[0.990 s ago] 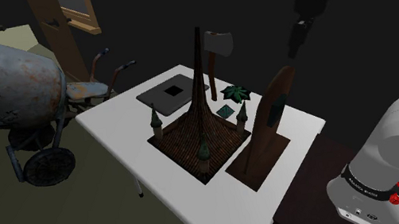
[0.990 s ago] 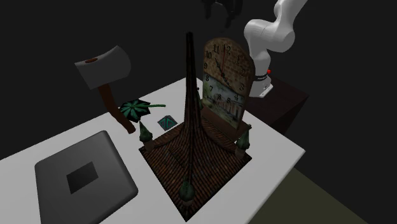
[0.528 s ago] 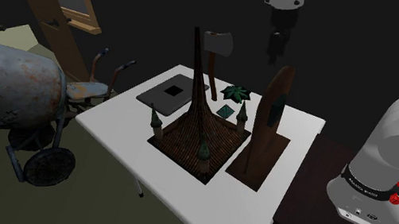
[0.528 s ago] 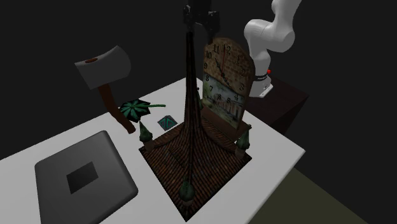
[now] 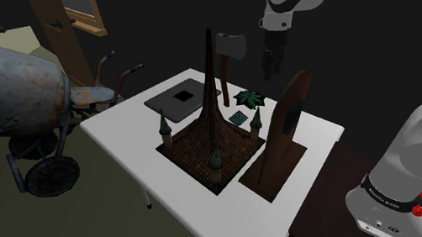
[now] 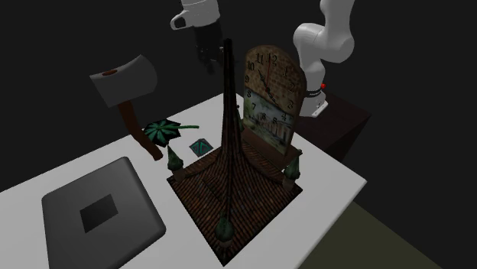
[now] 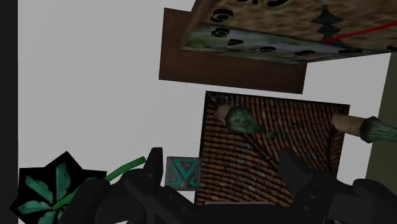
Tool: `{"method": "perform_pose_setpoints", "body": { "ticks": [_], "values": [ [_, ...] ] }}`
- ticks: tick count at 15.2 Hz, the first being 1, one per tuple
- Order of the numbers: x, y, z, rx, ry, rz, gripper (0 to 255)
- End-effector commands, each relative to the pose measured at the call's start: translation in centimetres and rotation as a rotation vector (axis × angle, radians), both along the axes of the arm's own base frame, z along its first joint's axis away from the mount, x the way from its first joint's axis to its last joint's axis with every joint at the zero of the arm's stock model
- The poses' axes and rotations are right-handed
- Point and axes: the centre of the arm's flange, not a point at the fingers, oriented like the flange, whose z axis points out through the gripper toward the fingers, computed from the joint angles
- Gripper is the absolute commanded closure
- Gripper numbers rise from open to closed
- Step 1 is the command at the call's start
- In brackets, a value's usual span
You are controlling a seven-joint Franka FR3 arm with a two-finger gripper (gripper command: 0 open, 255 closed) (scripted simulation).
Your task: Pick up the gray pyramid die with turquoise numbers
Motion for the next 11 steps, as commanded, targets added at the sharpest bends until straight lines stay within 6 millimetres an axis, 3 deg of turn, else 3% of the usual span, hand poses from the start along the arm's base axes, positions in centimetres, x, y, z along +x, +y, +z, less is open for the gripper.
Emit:
{"method": "perform_pose_setpoints", "body": {
  "ticks": [1,11],
  "values": [
    [2.2,-0.8,-2.1,0.034,0.027,-0.001,0],
    [11.4,-3.4,-14.2,0.200,0.157,-0.006,0]
  ]
}}
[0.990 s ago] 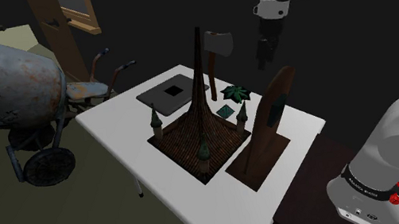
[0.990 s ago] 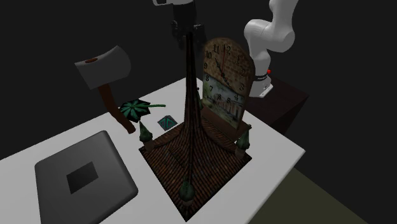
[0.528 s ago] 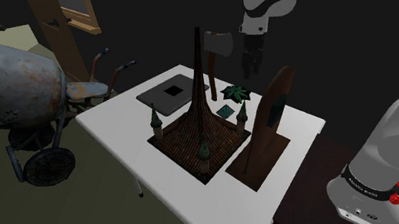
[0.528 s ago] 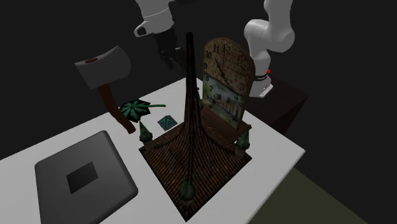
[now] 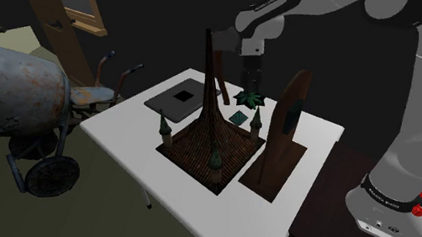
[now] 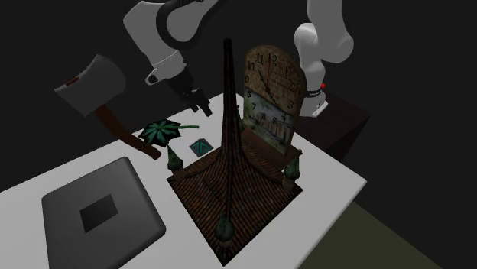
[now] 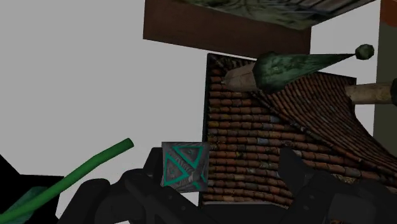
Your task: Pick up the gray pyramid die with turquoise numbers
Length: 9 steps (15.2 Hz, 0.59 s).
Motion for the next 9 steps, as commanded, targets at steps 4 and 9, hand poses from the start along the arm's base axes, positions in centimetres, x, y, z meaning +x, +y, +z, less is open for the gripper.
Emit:
{"method": "perform_pose_setpoints", "body": {
  "ticks": [4,9],
  "values": [
    [4.2,-0.5,-6.6,0.085,0.066,-0.003,0],
    [5.5,-0.6,-10.6,0.115,0.089,-0.003,0]
  ]
}}
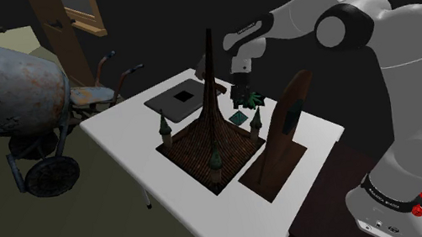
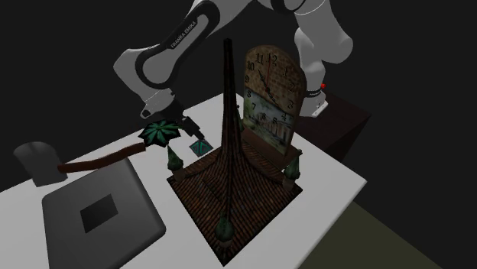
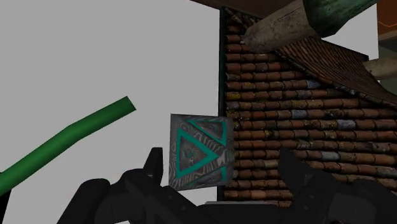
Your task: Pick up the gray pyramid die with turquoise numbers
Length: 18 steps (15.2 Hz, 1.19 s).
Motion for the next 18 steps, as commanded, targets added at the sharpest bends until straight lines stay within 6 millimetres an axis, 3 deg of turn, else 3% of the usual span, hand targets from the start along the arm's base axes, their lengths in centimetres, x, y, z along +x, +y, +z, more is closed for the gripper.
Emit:
{"method": "perform_pose_setpoints", "body": {
  "ticks": [1,6,7,16,18],
  "values": [
    [0.1,0.1,-1.2,0.002,0.001,0.000,0],
    [0.1,0.1,-3.1,0.002,0.001,0.000,0],
    [0.1,0.1,-3.1,0.002,0.000,0.000,255],
    [0.1,0.1,-3.1,0.002,0.001,0.000,255],
    [0.1,0.1,-2.0,0.002,0.001,0.000,255]
  ]
}}
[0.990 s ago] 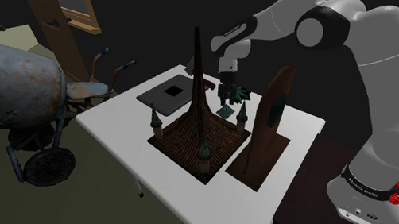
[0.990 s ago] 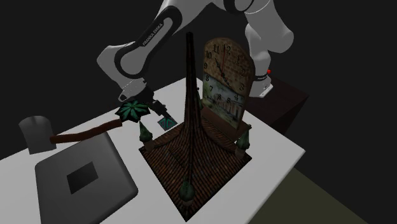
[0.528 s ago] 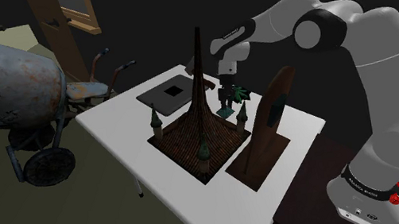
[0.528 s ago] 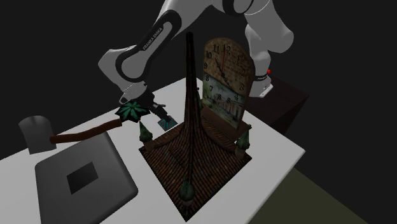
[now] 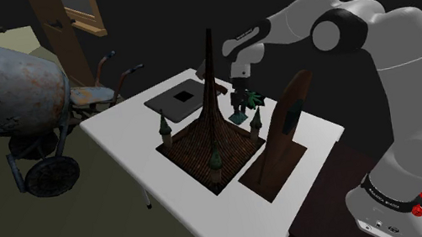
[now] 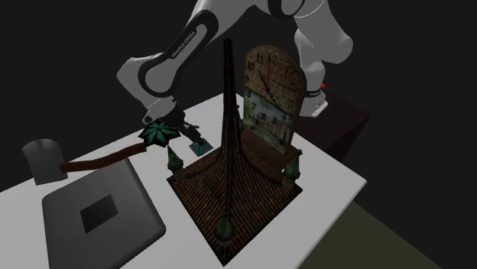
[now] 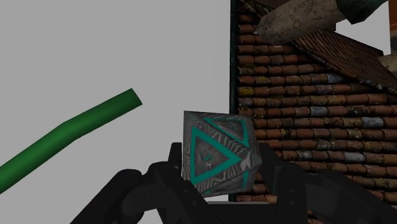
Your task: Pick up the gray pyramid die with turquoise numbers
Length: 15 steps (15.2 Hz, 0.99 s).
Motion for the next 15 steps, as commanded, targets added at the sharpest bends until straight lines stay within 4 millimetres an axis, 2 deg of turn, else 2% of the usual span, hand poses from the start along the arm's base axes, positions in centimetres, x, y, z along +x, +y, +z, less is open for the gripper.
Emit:
{"method": "perform_pose_setpoints", "body": {
  "ticks": [1,13,15],
  "values": [
    [-0.1,-0.1,0.9,0.000,0.001,0.000,255],
    [-0.1,-0.1,7.2,0.000,0.001,0.000,255],
    [-0.1,-0.1,7.3,0.000,0.001,0.000,255]
  ]
}}
